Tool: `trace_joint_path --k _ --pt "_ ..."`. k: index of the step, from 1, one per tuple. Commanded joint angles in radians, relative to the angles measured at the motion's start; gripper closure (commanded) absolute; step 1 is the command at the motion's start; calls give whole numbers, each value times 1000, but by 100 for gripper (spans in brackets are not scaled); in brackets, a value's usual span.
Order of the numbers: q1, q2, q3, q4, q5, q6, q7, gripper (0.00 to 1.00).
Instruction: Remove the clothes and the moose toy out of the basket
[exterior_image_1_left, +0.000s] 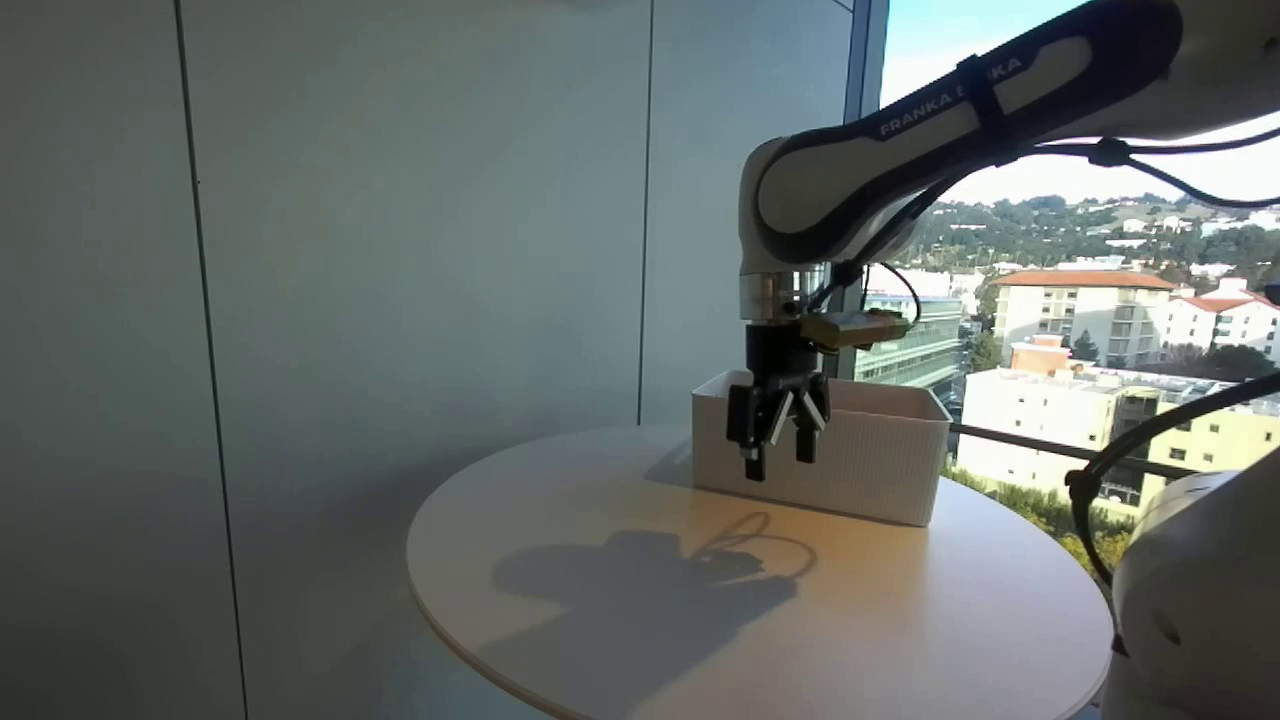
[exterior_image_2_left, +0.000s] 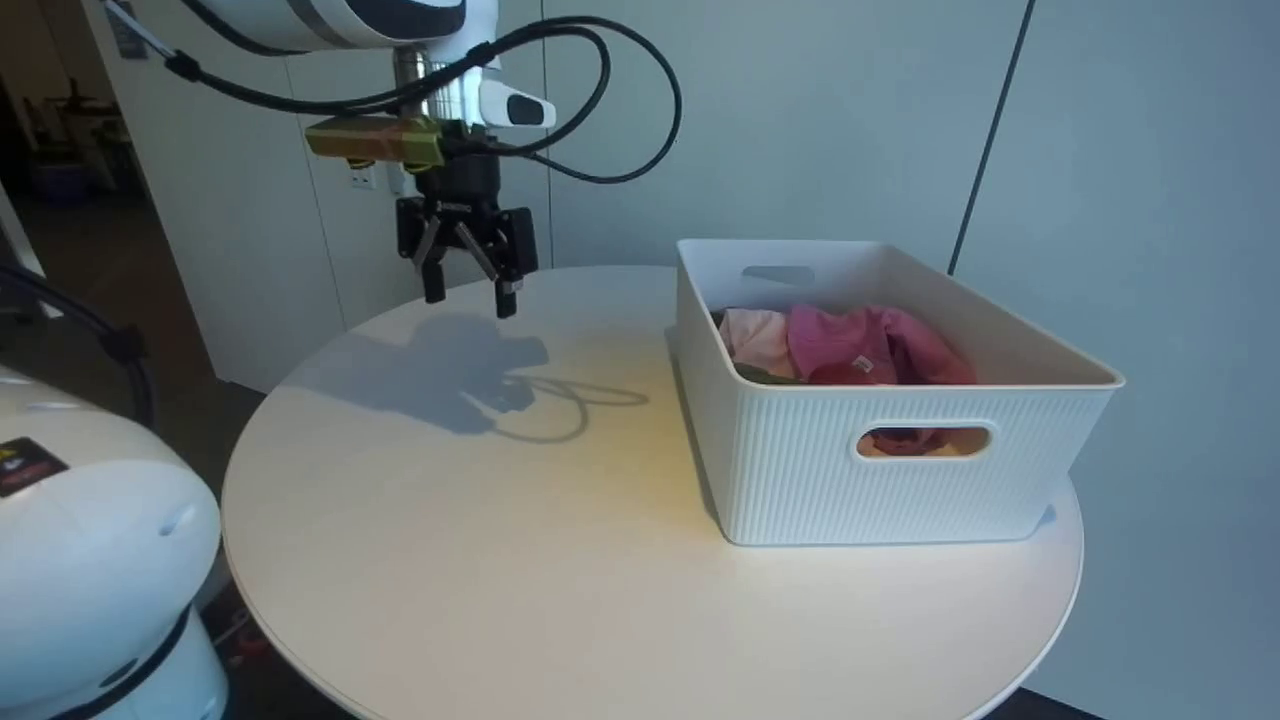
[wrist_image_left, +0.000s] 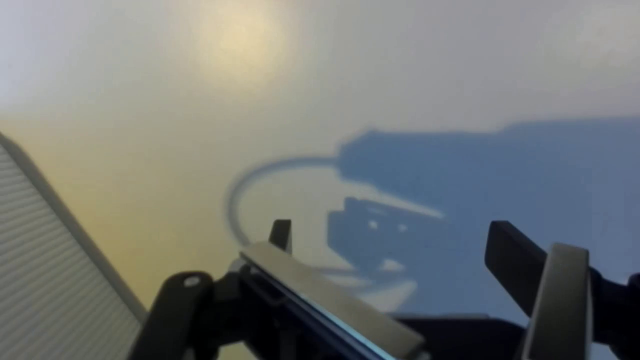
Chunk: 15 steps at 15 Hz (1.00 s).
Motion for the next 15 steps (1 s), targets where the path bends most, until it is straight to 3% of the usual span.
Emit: trace_joint_path --k 1,6,9,12,15 --pt "-65 -79 7 127 -101 -53 34 0" --pt "-171 -26 -85 335 -270 69 -5 0" --pt "-189 94 -184 460 -296 165 -83 0" --pt "-137 257 -299 599 -151 169 -215 0" --pt "-94 411 -362 700 49 127 -362 0"
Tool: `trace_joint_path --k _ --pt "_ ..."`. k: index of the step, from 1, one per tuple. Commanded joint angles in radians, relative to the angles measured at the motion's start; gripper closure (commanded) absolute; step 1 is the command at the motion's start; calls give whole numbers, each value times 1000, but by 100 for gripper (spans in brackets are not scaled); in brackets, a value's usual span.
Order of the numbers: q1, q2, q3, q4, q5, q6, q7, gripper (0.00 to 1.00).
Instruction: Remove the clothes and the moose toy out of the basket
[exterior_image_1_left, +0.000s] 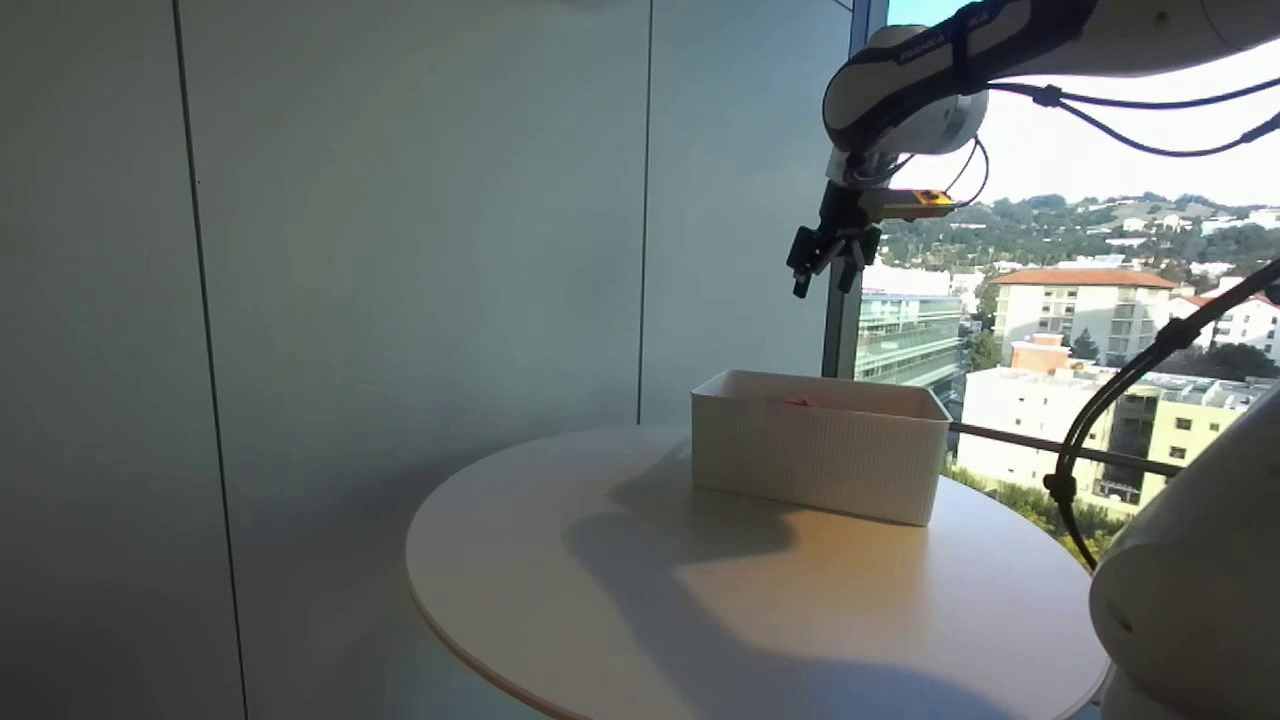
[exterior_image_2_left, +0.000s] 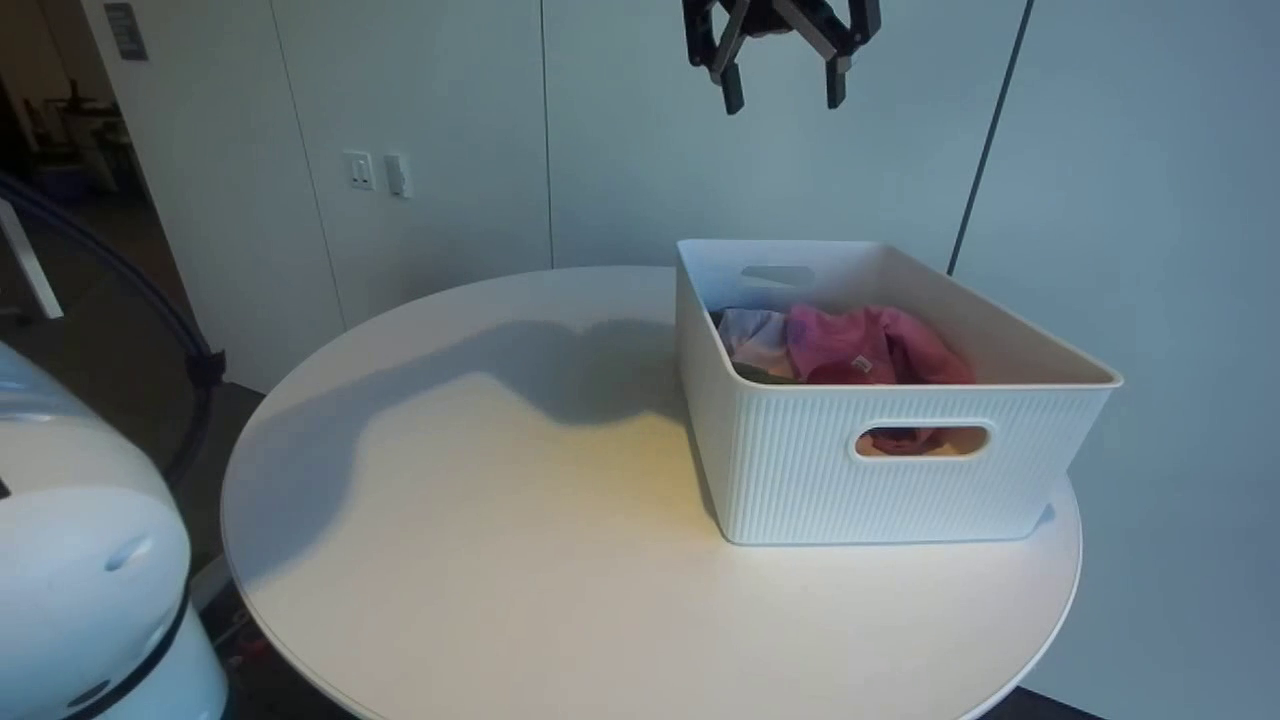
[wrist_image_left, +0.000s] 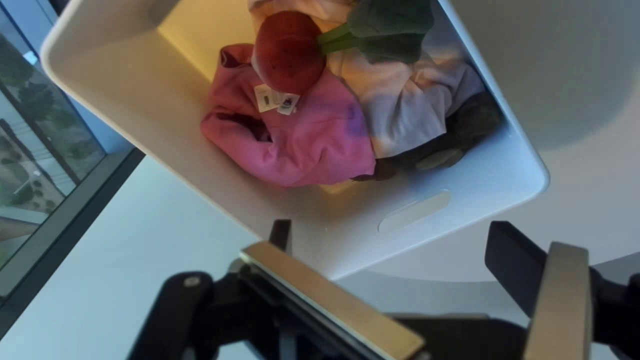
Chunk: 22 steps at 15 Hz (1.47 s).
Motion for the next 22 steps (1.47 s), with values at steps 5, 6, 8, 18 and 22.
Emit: trace_joint_path --k 5,6,8,18,22 --pt "-4 378 -15 248 220 -192 -116 0" --pt "-16 403 -5 250 176 -195 -78 0" --pt "-31 436 8 243 106 -213 -5 0" --pt "-74 559 41 221 145 -167 40 0" --pt "-98 595 46 217 208 -152 30 0"
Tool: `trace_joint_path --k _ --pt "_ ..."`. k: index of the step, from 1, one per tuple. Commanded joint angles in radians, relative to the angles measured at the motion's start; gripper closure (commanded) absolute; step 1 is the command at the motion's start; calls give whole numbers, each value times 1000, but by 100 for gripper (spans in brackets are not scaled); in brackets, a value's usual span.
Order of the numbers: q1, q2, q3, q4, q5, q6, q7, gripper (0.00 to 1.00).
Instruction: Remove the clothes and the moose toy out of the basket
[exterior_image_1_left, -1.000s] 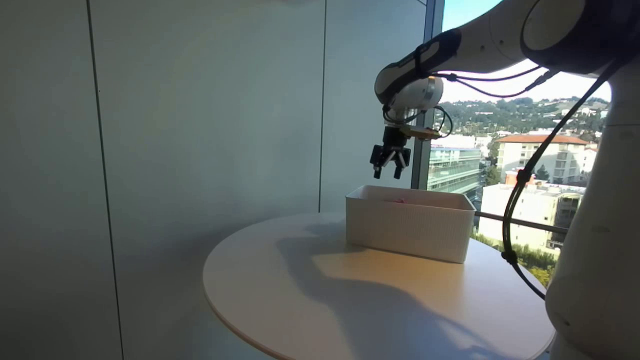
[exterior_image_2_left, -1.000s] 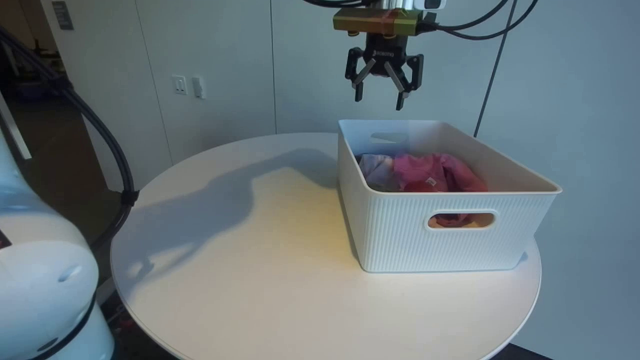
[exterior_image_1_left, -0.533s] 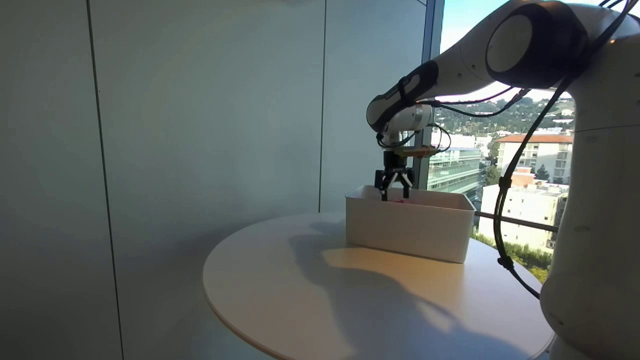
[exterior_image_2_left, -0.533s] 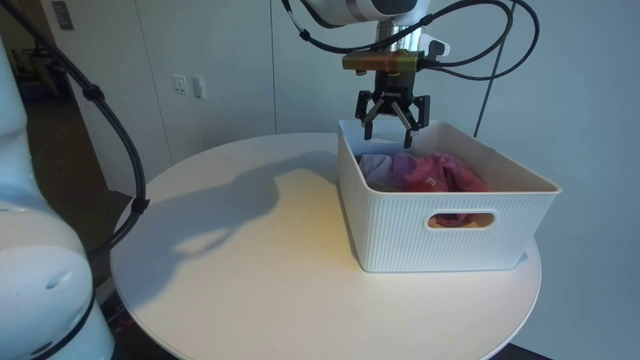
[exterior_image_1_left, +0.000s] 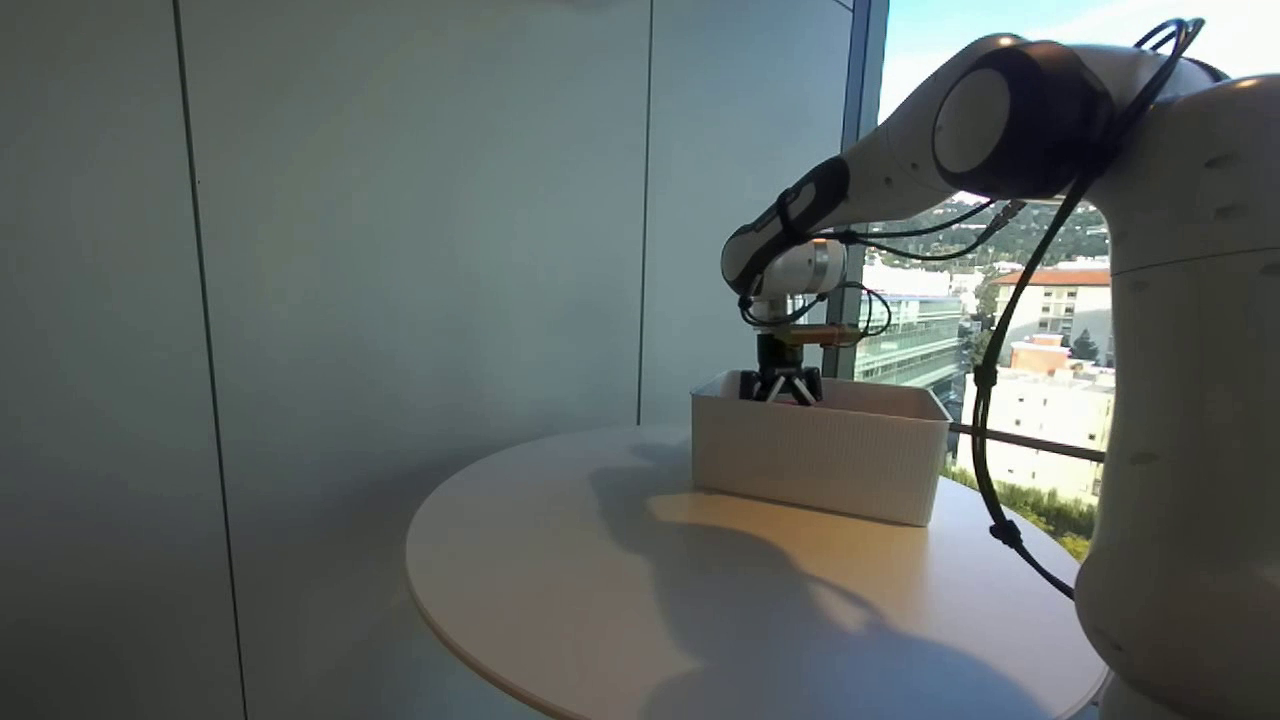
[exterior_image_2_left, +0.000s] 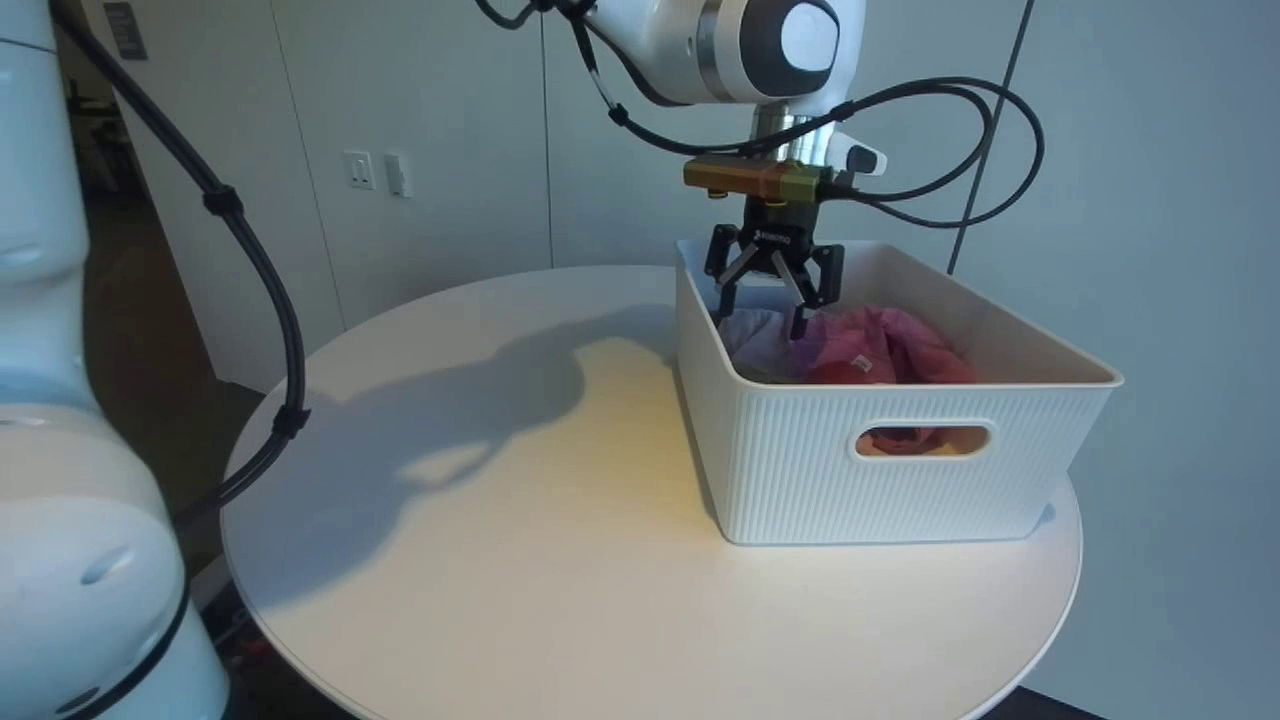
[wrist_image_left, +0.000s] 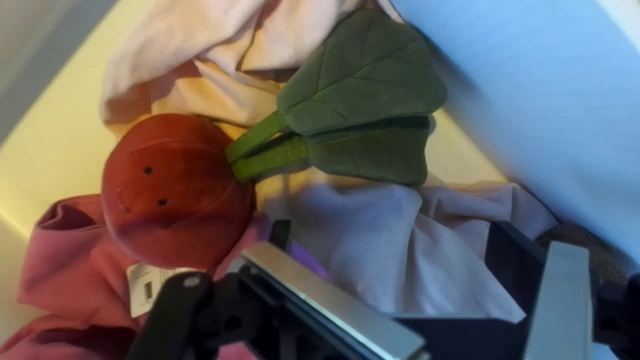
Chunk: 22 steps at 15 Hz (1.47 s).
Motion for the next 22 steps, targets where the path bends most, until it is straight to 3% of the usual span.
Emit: trace_joint_path --k 1,2,3,4,7,12,16,17,21,22 --pt "-41 22 19 16 81 13 -13 0" --pt "-49 23 23 15 122 17 -25 0" --pt "-55 21 27 17 160 21 -32 17" --pt "-60 21 34 18 203 25 -45 27" --pt "-59 9 50 15 280 50 -66 51" --pt "-40 -22 63 6 245 81 -34 89" --pt "-27 -104 48 -26 135 112 62 97" --pt "-25 -141 45 -37 97 118 90 92" --pt "-26 -270 48 -47 -27 105 177 91" --pt "-28 -286 50 -33 -34 80 186 75"
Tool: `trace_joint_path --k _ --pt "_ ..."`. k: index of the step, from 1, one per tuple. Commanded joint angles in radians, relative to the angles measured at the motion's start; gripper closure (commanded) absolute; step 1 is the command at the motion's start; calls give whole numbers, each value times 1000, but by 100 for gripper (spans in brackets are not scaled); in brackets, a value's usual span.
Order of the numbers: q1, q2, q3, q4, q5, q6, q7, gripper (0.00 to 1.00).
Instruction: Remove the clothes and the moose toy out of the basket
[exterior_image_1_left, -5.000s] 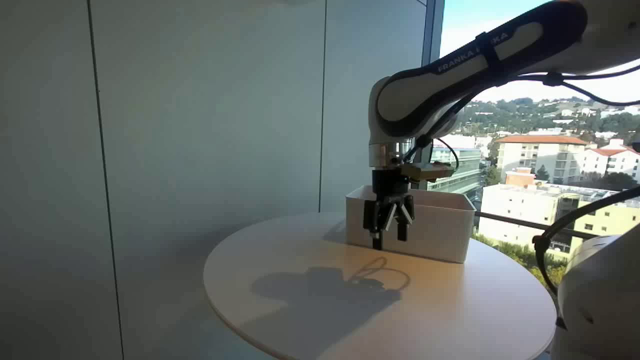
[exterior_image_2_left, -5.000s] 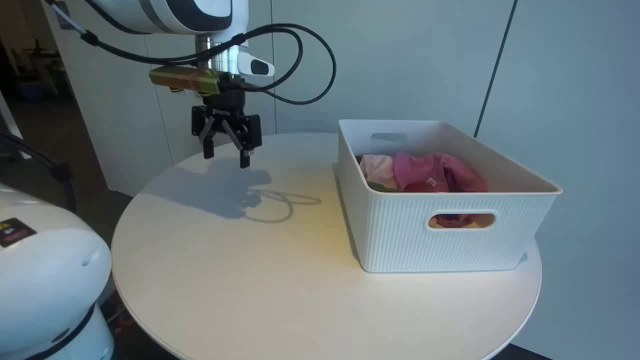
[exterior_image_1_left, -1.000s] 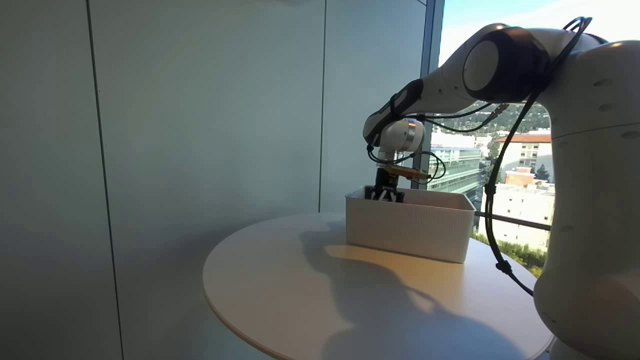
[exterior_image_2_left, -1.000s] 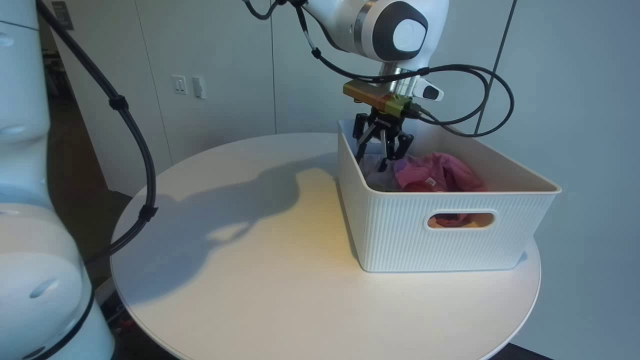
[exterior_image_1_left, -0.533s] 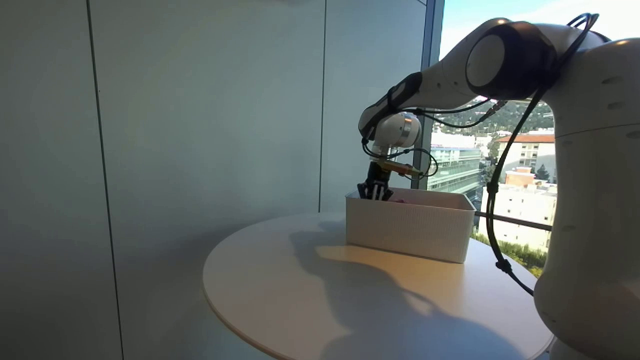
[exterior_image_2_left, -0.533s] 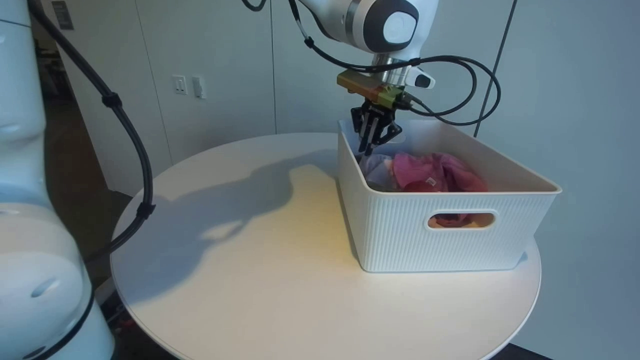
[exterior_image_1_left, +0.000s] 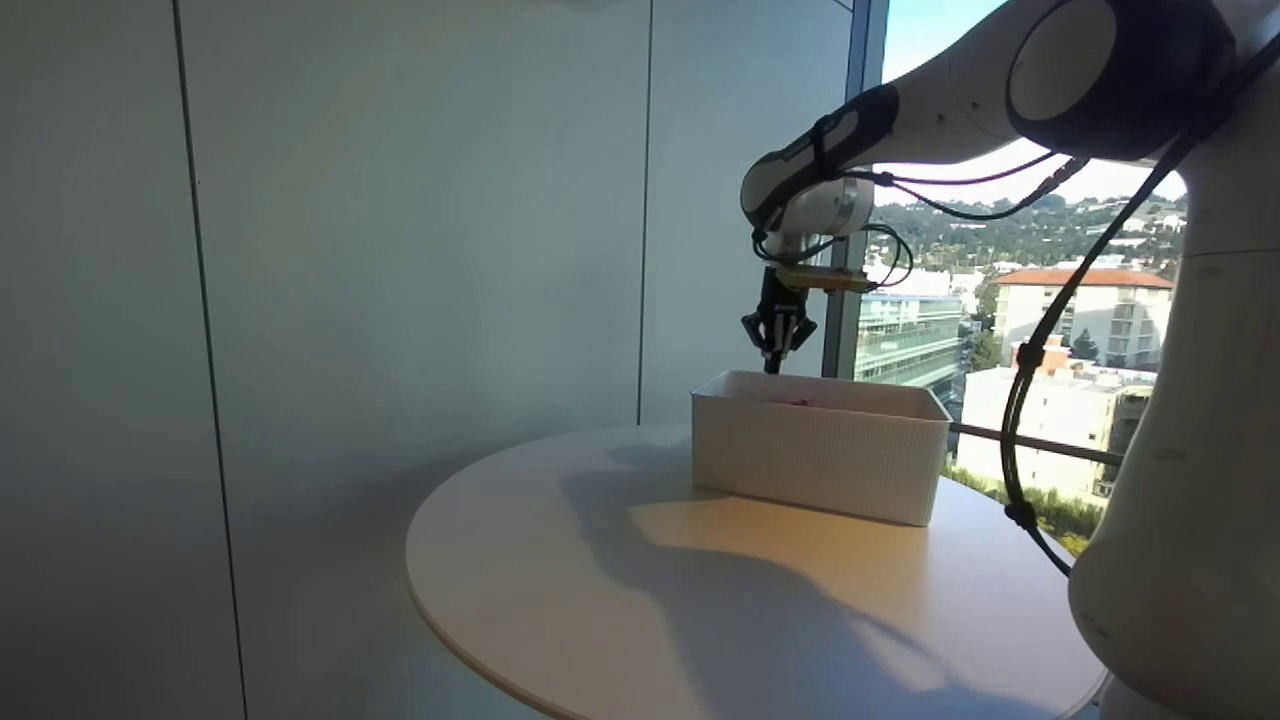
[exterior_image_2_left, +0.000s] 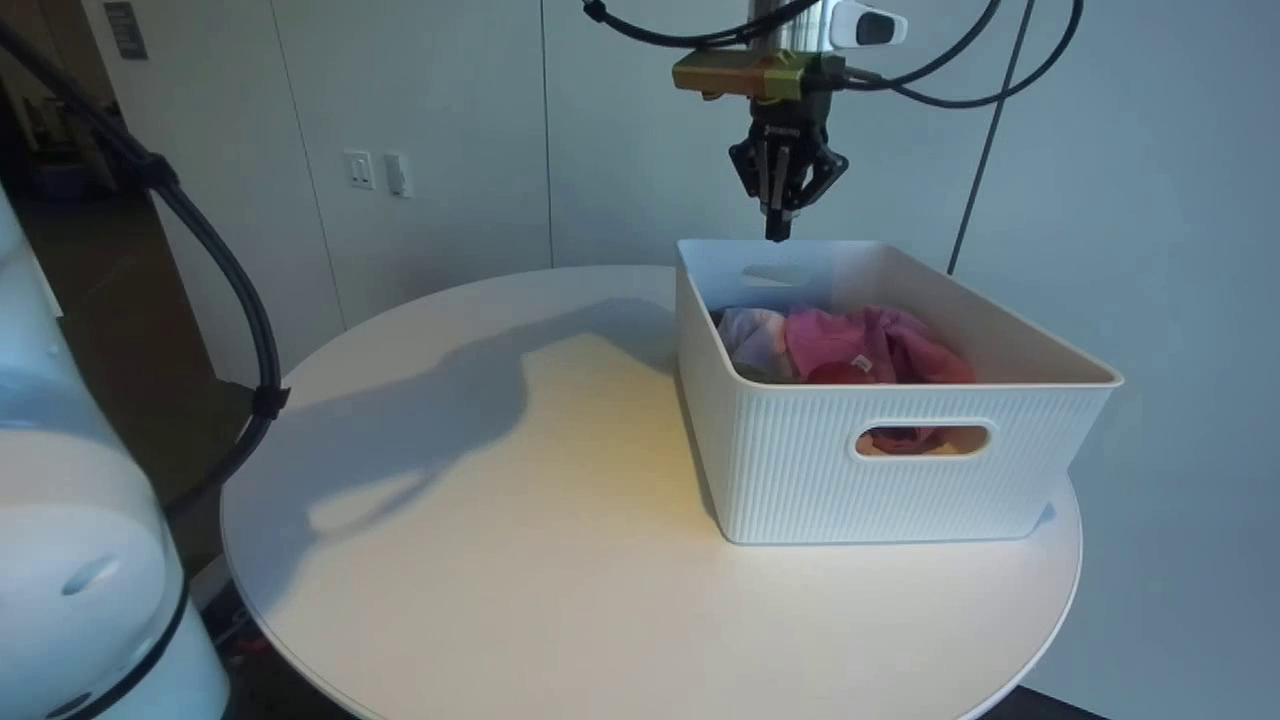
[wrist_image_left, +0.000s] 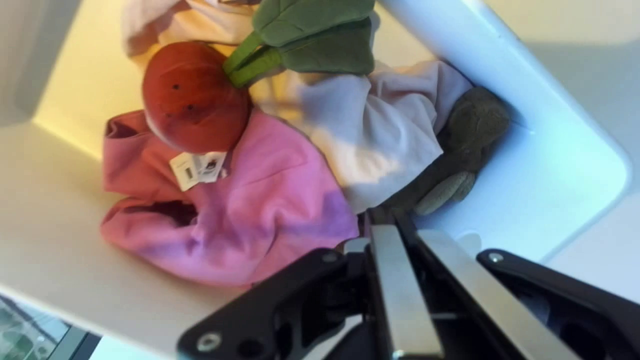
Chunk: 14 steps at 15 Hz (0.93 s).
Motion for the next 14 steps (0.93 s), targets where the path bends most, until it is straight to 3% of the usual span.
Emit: trace_joint_path --k 1,10,14 --pt "9 -109 -2 -21 -42 -25 32 65" --pt "-7 164 -24 87 -52 -48 65 1" --pt "-24 252 -48 141 -60 -52 113 0"
